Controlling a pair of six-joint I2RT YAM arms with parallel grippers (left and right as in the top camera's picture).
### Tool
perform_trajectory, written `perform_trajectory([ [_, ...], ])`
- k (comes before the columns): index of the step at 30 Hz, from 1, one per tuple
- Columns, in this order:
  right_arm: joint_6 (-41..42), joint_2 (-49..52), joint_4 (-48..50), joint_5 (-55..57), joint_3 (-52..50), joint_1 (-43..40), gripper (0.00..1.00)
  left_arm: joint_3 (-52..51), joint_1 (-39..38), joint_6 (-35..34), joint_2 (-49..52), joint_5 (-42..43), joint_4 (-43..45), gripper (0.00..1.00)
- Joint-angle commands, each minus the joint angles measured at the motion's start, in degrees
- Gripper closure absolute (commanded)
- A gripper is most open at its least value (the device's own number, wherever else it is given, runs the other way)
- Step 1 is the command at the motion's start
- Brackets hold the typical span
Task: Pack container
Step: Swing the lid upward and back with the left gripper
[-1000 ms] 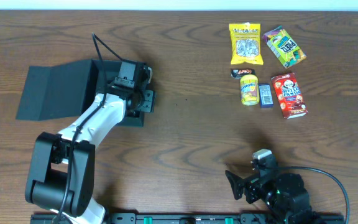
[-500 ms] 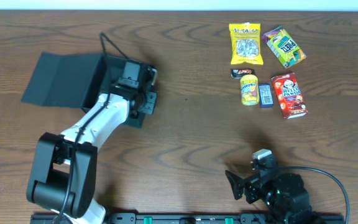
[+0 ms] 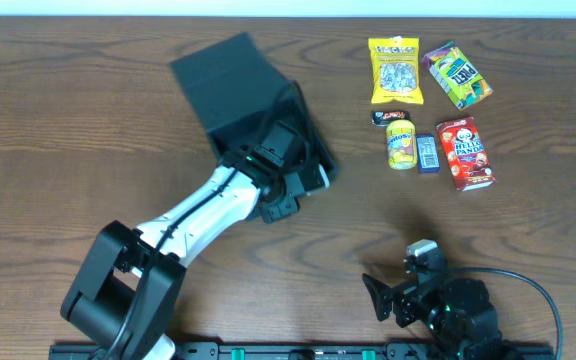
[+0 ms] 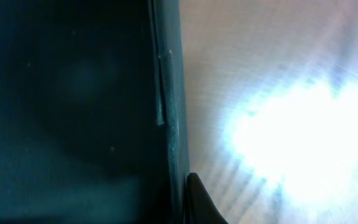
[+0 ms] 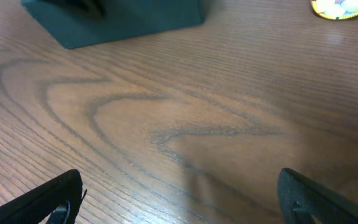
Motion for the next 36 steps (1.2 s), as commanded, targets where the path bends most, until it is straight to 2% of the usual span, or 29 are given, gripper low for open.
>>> perform_trajectory([
  [1, -0.85, -0.31, -0.09, -0.04, -0.31, 0.31, 0.01, 1.64, -1.11, 11.69, 0.13, 1.01, -1.46, 0.95],
  [7, -0.85, -0.31, -0.07, -0.07, -0.31, 0.31, 0.01, 5.07, -1.31, 20.85, 0.09, 0.87, -10.03, 0.94],
  [10, -0.85, -0.31, -0.09, -0.07, -0.31, 0.31, 0.01, 6.82, -1.25, 21.11, 0.09, -1.03, -10.49, 0.94],
  [11, -0.85, -0.31, -0.09, -0.07, -0.31, 0.31, 0.01, 7.23, -1.25, 21.09, 0.09, -1.51, -10.45, 0.91],
  [13, -0.83, -0.31, -0.09, -0.07, -0.31, 0.31, 0.01, 7.69, -1.27, 20.87, 0.09, -1.66, -10.4, 0.79],
  [16, -0.85, -0.31, -0.09, -0.04, -0.31, 0.31, 0.01, 7.93, -1.25, 19.1, 0.09, -1.7, -10.38, 0.32],
  [17, -0.83, -0.31, -0.09, -0.04, -0.31, 0.31, 0.01, 8.0, -1.27, 17.77, 0.07, -2.16, -10.43, 0.29],
  [20, -0.85, -0.31, -0.09, -0.07, -0.31, 0.31, 0.01, 8.94, -1.25, 13.44, -0.09, -4.15, -11.19, 0.27],
  [23, -0.85, -0.31, -0.09, -0.07, -0.31, 0.31, 0.01, 10.8, -1.25, 5.18, -1.09, -8.96, -11.72, 0.25],
  [27, -0.85, -0.31, -0.09, -0.04, -0.31, 0.31, 0.01, 13.07, -1.25, 0.98, -3.08, -14.14, -13.7, 0.25],
  [32, -0.83, -0.31, -0.09, -0.04, -0.31, 0.31, 0.01, 13.57, -1.25, -4.83, -6.27, -14.69, -13.86, 0.32],
  [36, -0.85, -0.31, -0.09, -0.07, -0.31, 0.31, 0.01, 13.55, -0.44, -12.24, -7.28, -14.69, -13.84, 0.32],
])
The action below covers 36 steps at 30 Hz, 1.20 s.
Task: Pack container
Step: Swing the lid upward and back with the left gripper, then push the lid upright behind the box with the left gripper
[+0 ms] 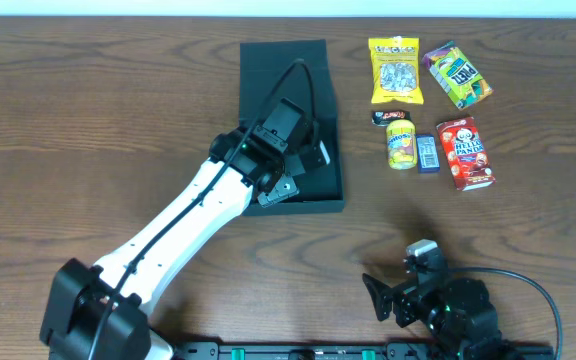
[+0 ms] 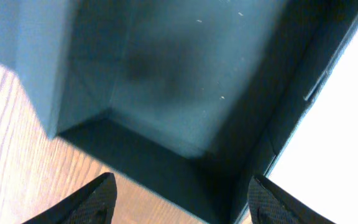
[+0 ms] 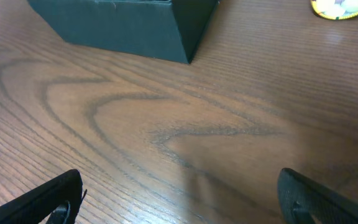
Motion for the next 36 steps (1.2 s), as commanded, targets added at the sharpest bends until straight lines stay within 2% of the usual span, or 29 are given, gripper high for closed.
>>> perform_trajectory([
  [1, -0.83, -0.31, -0.09, -0.04, -0.31, 0.31, 0.01, 1.22, 1.11, -9.88, -0.7, -1.09, -0.26, 0.33],
  [4, -0.85, -0.31, -0.09, -0.04, -0.31, 0.31, 0.01, 1.18, 3.74, -19.37, -0.63, -1.11, -0.2, 0.42],
  [10, -0.85, -0.31, -0.09, -0.07, -0.31, 0.31, 0.01, 1.11, 11.47, -41.33, -0.44, -1.44, -0.24, 0.45],
  [13, -0.83, -0.31, -0.09, -0.04, -0.31, 0.31, 0.01, 1.11, 13.49, -46.75, 0.28, -1.36, -0.24, 0.46],
  [19, -0.85, -0.31, -0.09, -0.04, -0.31, 0.31, 0.01, 1.07, 14.05, -48.19, 3.54, 3.04, 1.05, 0.51],
  [29, -0.85, -0.31, -0.09, -0.07, -0.31, 0.31, 0.01, 1.07, 13.97, -50.03, 10.47, 4.7, 2.4, 0.51],
  [36, -0.85, -0.31, -0.09, -0.07, -0.31, 0.31, 0.01, 1.07, 13.97, -49.75, 14.71, 5.2, 3.37, 0.62],
])
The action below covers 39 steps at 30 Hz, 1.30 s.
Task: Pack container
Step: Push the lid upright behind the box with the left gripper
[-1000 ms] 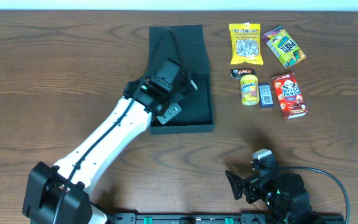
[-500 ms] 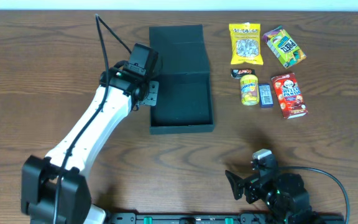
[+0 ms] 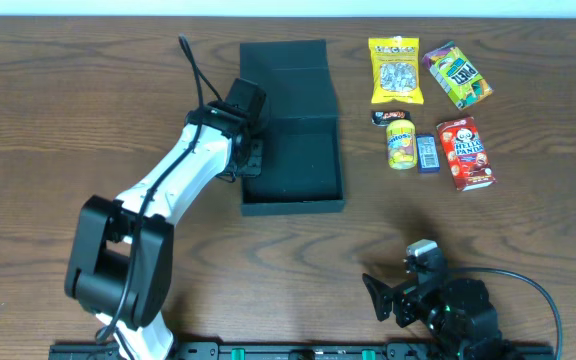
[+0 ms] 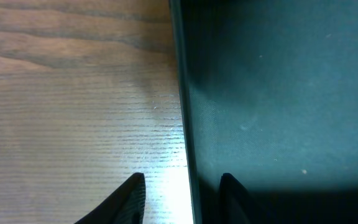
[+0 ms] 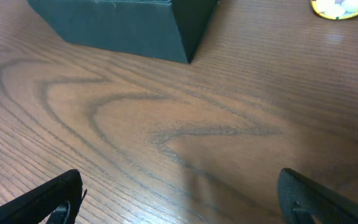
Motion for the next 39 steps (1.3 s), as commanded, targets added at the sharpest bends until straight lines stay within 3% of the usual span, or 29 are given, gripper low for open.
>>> perform_trajectory([
  [1, -0.85, -0.31, -0.07, -0.04, -0.31, 0.31, 0.01, 1.05, 0.09, -0.15, 1.7, 0.59, 0.7, 0.62],
  [6, -0.83, -0.31, -0.09, -0.04, -0.31, 0.31, 0.01, 1.05, 0.13, 3.5, 1.97, -0.39, 3.45, 0.7],
  [8, -0.85, -0.31, -0.09, -0.04, -0.31, 0.31, 0.01, 1.05, 0.13, 3.5, 1.97, -1.62, 4.57, 0.81],
  [9, -0.85, -0.31, -0.09, -0.07, -0.31, 0.31, 0.01, 1.05, 0.13, 3.5, 1.97, -1.9, 5.14, 0.94],
  [21, -0.85, -0.31, -0.09, -0.07, -0.31, 0.31, 0.01, 1.05, 0.79, 2.8, 1.97, -2.03, 9.62, 0.95],
  [32, -0.85, -0.31, -0.09, -0.04, -0.31, 0.31, 0.01, 1.05, 5.09, -7.02, 1.97, -1.86, 12.87, 0.94],
  [39, -0.83, -0.31, -0.09, -0.04, -0.31, 0.31, 0.01, 1.05, 5.29, -7.72, 1.97, -0.04, 15.41, 0.94],
])
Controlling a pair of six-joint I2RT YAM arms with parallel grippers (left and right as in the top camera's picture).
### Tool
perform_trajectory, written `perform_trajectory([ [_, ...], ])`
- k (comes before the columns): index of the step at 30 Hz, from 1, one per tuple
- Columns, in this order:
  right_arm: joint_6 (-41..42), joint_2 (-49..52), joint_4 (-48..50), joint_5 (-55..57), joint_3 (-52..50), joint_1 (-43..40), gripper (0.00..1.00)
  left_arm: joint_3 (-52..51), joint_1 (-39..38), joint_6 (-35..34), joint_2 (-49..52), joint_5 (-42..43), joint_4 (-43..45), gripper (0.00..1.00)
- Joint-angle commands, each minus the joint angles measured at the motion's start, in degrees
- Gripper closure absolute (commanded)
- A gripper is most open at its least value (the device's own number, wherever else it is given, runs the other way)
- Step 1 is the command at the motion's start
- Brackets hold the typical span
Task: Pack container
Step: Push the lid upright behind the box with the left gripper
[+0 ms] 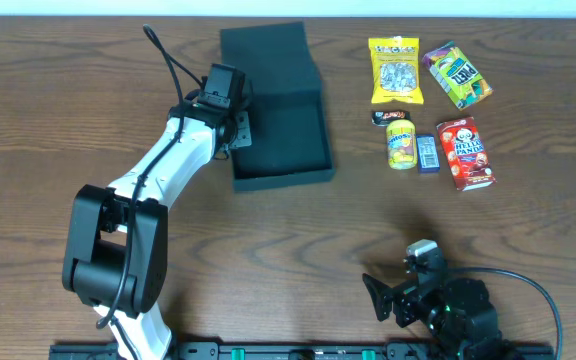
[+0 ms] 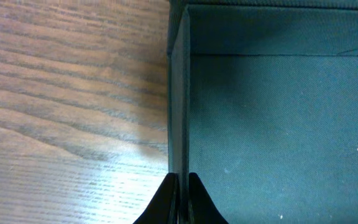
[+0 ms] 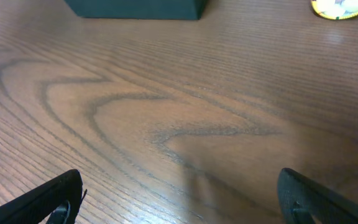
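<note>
The open black box lies at the table's back middle, its lid folded away behind it. My left gripper is shut on the box's left wall, one finger inside and one outside. To the right of the box lie the snacks: a yellow bag, a green pack, a red box, a yellow can, a blue bar and a small dark packet. My right gripper rests open at the near edge, over bare wood.
The box's near corner shows at the top of the right wrist view, with the yellow can's rim at the top right. Bare wooden tabletop spreads left of the box and in front of it.
My left gripper, which stood open astride the box's left wall, is now shut on that wall. The box has shifted left and away and turned a little.
At first the box lay tilted at the back left with my left gripper at its near corner. Then it lay open and squared beside the snacks, with the gripper over its inside. Later the gripper straddled the left wall, and now grips it; the right arm stayed still.
</note>
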Motion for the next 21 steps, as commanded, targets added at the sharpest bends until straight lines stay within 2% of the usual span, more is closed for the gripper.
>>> perform_trajectory([
  [1, -0.85, -0.31, -0.09, -0.04, -0.31, 0.31, 0.01, 1.05, 0.09, -1.64, 0.22, 0.59, 0.57, 0.94],
  [6, -0.85, -0.31, -0.09, -0.07, -0.31, 0.31, 0.01, 1.05, 0.09, -0.44, 0.22, 0.59, 0.72, 0.93],
  [7, -0.85, -0.31, -0.09, -0.04, -0.31, 0.31, 0.01, 1.05, 0.09, 0.11, 0.22, 0.57, 0.76, 0.81],
  [8, -0.85, -0.31, -0.09, -0.04, -0.31, 0.31, 0.01, 1.05, 0.09, 0.52, 0.22, 0.57, 0.79, 0.5],
  [9, -0.85, -0.31, -0.09, -0.07, -0.31, 0.31, 0.01, 1.05, 0.09, 0.59, 0.22, 0.57, 0.83, 0.24],
  [10, -0.83, -0.31, -0.09, -0.07, -0.31, 0.31, 0.01, 1.05, 0.11, 1.33, 0.22, 0.57, 0.83, 0.16],
  [12, -0.83, -0.31, -0.09, -0.07, -0.31, 0.31, 0.01, 1.05, 0.11, 4.81, 0.22, 0.57, 0.94, 0.18],
  [14, -0.83, -0.31, -0.09, -0.07, -0.31, 0.31, 0.01, 1.05, 0.11, 6.6, 0.22, 0.57, 0.9, 0.25],
  [15, -0.85, -0.31, -0.09, -0.04, -0.31, 0.31, 0.01, 1.05, 0.11, 6.86, 0.22, 0.57, 0.87, 0.32],
  [18, -0.85, -0.31, -0.09, -0.04, -0.31, 0.31, 0.01, 1.05, 0.11, 6.99, 0.22, 0.57, 0.85, 0.64],
  [21, -0.85, -0.31, -0.09, -0.07, -0.31, 0.31, 0.01, 1.05, 0.11, 6.99, 0.22, 0.55, 0.79, 0.84],
])
